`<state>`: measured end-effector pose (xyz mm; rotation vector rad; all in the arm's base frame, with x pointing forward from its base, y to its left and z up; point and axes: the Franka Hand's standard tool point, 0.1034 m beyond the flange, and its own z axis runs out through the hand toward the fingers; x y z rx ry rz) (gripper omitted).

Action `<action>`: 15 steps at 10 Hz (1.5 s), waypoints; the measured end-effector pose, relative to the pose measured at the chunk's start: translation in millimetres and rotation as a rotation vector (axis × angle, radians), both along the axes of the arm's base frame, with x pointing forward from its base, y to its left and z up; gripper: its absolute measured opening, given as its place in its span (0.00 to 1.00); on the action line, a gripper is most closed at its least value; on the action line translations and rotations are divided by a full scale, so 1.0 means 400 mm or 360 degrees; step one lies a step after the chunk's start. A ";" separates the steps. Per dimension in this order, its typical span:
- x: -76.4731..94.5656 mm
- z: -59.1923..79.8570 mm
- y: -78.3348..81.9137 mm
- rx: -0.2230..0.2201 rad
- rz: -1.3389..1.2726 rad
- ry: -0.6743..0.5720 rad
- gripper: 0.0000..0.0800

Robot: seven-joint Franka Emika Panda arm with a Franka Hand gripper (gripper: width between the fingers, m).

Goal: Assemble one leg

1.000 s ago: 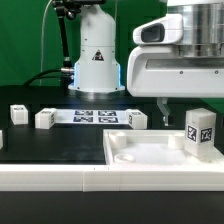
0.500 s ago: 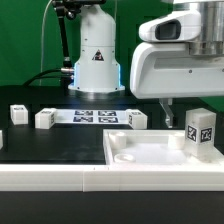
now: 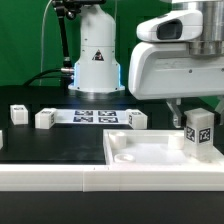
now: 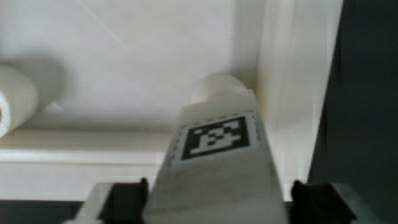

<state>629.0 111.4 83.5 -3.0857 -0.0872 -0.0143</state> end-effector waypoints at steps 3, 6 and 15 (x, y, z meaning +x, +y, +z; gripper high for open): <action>0.000 -0.002 0.000 0.0009 -0.0109 0.0004 0.36; 0.004 -0.005 -0.001 0.0047 -0.0665 0.0012 0.36; -0.003 -0.008 -0.004 0.0040 -0.2158 0.0089 0.37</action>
Offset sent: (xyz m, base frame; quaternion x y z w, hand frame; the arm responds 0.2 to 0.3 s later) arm -0.0007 -0.0040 -0.0070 0.0190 0.0111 0.2184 0.9756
